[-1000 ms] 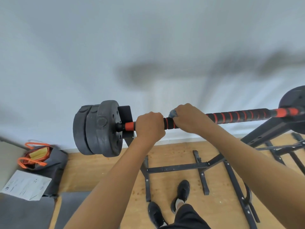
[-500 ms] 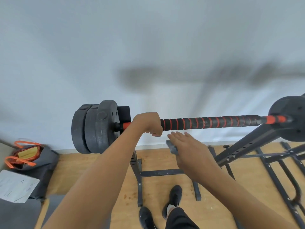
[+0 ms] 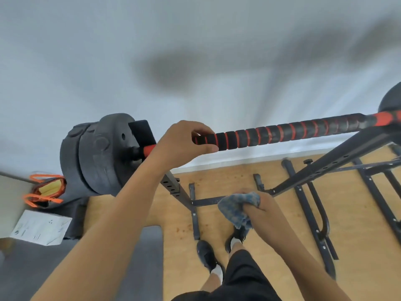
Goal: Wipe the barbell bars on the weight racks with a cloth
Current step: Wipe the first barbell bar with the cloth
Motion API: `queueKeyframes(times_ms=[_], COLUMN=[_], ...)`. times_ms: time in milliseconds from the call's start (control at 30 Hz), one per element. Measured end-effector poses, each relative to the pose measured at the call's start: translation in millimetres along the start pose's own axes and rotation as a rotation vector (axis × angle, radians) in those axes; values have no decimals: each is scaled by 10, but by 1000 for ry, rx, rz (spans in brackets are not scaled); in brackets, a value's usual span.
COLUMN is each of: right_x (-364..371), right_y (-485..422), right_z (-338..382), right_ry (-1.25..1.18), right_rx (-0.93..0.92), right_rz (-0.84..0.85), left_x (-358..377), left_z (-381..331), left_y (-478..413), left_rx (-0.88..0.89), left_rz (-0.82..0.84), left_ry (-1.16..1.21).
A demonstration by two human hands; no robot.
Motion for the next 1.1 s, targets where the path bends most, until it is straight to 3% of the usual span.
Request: queueKeyframes(times_ms=[133,300,600,700,833,1100], right_x=[-103,-401,-1093,-1289,-1310,-1224], right_y=[-14,-123,-255,-289,-469,-781], right_z=[284,584,1111,1264,1368,1617], right_ry=[-276,-377,-226,-163,27,242], right_rx=[-99,-161,-335,-386,-380,-414], right_rz=[-9,-19,-174,-238,-244,-199], left_x=[45,-10,-45,-2,179,138], left_z=[36,103,64,67,37,-46], left_y=[3,11,0,-6,-66,-28], left_rx=[-14,-83,-130,-173,-203,-81], left_rz=[-105,-239,-243,-167,-32,-242], left_ry=[-36,37,87,131,-101,-36])
Point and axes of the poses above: each hand's wrist, its own y-axis away from the middle knuckle, its own x-axis out of the palm, z = x × y, the point moved 9 cm from there along -y, towards the middle knuckle, and after that the axes turned 12 degrees about x, right-handed, at the moved point
